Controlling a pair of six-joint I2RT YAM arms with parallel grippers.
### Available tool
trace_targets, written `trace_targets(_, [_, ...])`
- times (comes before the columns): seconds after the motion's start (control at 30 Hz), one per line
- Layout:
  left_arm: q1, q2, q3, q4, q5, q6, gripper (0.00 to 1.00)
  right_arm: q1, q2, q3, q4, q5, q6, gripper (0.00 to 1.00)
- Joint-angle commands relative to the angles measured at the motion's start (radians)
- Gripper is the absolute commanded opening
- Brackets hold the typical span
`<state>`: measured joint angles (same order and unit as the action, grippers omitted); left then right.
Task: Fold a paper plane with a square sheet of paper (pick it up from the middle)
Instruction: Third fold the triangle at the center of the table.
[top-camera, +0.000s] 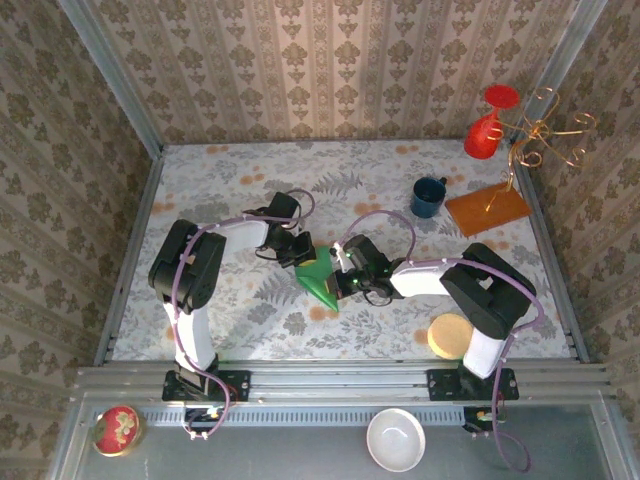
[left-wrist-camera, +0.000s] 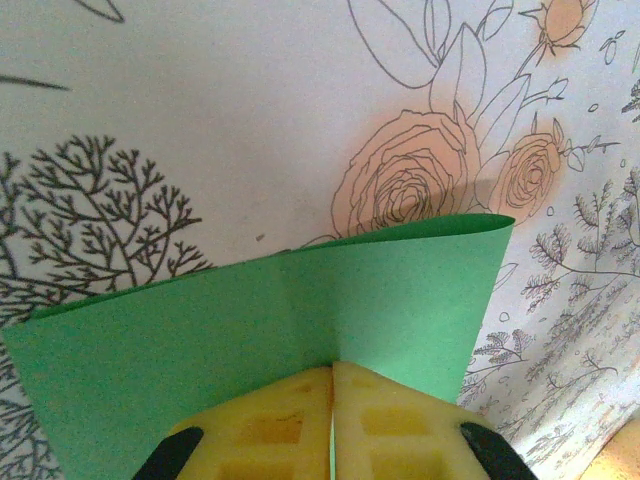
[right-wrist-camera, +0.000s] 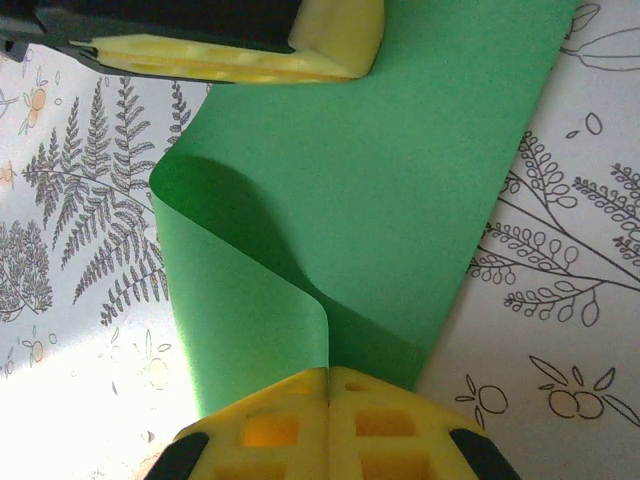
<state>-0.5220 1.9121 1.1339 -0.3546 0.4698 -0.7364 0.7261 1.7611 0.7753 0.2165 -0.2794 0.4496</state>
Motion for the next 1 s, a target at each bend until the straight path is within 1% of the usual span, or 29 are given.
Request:
trace_targets(0.0, [-0.006,0.043,-0.01,-0.041,-0.009,0.018,0.09,-0.001,0.015,0.016,-0.011,0.019,0.005,0.0])
trace_targets(0.33, [-0.004,0.035,-0.006,-0.04,-0.007,0.019,0.08,-0.001,0.041,0.022,-0.029,0.023,0.003,0.0])
trace_targets(0.57, [0.0,0.001,0.011,-0.028,0.003,0.018,0.09,-0.002,0.052,0.024,-0.053,0.022,0.003,0.0])
trace_targets(0.7, [0.012,-0.08,-0.002,-0.009,-0.008,-0.006,0.12,-0.002,0.052,0.027,-0.064,0.02,0.007,0.0])
trace_targets(0.77, [0.023,-0.132,-0.034,0.011,-0.03,-0.031,0.14,-0.004,0.052,0.028,-0.066,0.018,0.011,0.0])
trace_targets(0.83, [0.035,-0.186,-0.078,0.021,-0.059,-0.058,0.19,-0.006,0.054,0.03,-0.065,0.014,0.012,0.0])
trace_targets(0.9, [0.041,-0.237,-0.123,0.032,-0.082,-0.079,0.2,-0.007,0.055,0.033,-0.069,0.011,0.014,0.0])
trace_targets(0.97, [0.041,-0.287,-0.163,0.043,-0.1,-0.1,0.24,-0.008,0.056,0.034,-0.073,0.009,0.014,0.0])
